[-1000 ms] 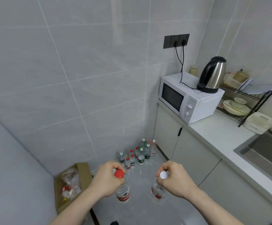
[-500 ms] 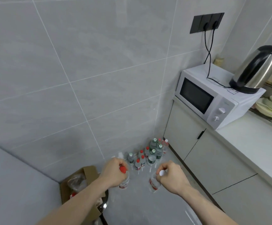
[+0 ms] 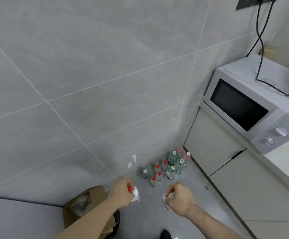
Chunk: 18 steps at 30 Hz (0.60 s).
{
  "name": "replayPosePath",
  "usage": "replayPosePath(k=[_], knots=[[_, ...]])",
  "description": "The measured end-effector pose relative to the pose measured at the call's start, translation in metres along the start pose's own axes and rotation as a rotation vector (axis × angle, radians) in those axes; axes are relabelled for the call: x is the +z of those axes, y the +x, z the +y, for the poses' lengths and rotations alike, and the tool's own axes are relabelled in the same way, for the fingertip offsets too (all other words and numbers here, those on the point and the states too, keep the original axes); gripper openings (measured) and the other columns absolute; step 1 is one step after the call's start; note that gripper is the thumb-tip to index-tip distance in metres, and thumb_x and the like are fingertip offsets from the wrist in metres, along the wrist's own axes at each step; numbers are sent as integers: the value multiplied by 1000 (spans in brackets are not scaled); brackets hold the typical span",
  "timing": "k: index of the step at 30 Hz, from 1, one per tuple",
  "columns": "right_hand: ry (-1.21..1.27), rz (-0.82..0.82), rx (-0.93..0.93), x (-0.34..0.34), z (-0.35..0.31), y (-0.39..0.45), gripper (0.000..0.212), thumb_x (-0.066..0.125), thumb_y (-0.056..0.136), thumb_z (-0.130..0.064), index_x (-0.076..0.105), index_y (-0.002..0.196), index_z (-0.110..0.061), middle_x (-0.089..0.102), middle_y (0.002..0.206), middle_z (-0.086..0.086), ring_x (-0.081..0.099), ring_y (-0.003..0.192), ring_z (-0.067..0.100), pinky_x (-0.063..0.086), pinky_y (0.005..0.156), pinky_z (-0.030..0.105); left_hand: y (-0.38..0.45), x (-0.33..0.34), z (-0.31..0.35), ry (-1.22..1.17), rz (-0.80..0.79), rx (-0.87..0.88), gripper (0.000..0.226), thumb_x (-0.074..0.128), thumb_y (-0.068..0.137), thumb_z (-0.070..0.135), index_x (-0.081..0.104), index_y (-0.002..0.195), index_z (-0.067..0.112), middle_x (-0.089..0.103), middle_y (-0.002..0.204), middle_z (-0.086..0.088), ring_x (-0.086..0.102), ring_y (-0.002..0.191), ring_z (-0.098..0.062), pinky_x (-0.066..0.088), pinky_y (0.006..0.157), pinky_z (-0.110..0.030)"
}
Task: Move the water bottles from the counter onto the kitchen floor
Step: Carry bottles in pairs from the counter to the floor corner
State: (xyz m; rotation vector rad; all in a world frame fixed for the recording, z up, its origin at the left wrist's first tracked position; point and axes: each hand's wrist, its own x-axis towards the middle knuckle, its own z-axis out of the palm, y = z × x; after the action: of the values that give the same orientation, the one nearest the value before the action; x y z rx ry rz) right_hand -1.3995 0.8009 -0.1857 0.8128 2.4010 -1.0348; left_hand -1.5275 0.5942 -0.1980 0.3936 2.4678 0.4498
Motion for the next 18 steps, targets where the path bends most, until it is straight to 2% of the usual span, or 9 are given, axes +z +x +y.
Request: replayPosePath(k=[4,6,8,12,15,18], knots=[[-15,-4,58,26,10,67,15,67,79,-26,58,68,-32,56,88,-12,54,79,9,43,70,20,63,20,-17,19,-40,-4,11,70,78,13,70,85,22,59,91,5,60,82,-11,52,76,-24],[-36,-23,71,44,19,104,15,68,79,-27,58,69,-32,57,96,-10,56,80,9,42,68,19,99,41,-32,38,-67,-18,15,70,79,12,67,89,24,53,96,6,58,86,-12,48,77,-22],[-21,-10,87,59,26,133,13,69,78,-29,59,70,-31,56,99,-10,58,81,10,43,66,19,130,59,-46,65,-94,-18,16,69,79,10,66,87,24,50,90,9,55,83,-11,48,77,-22],[-9,-34,116,120,55,215,10,65,79,-23,60,74,-31,52,98,-10,54,78,8,36,56,15,208,120,-83,116,-149,-41,16,68,81,12,65,88,26,54,89,8,59,86,-12,52,80,-23],[12,-41,154,170,81,266,16,60,78,-16,59,73,-31,51,99,-9,56,81,12,44,65,20,264,169,-110,148,-147,-52,15,71,84,20,65,95,28,56,88,11,57,81,-10,51,77,-23],[5,-45,156,218,106,316,20,59,81,-15,56,74,-34,49,101,-9,57,84,16,47,73,23,314,211,-134,150,-135,-49,11,69,82,22,64,89,29,51,83,10,59,78,-13,52,75,-26]])
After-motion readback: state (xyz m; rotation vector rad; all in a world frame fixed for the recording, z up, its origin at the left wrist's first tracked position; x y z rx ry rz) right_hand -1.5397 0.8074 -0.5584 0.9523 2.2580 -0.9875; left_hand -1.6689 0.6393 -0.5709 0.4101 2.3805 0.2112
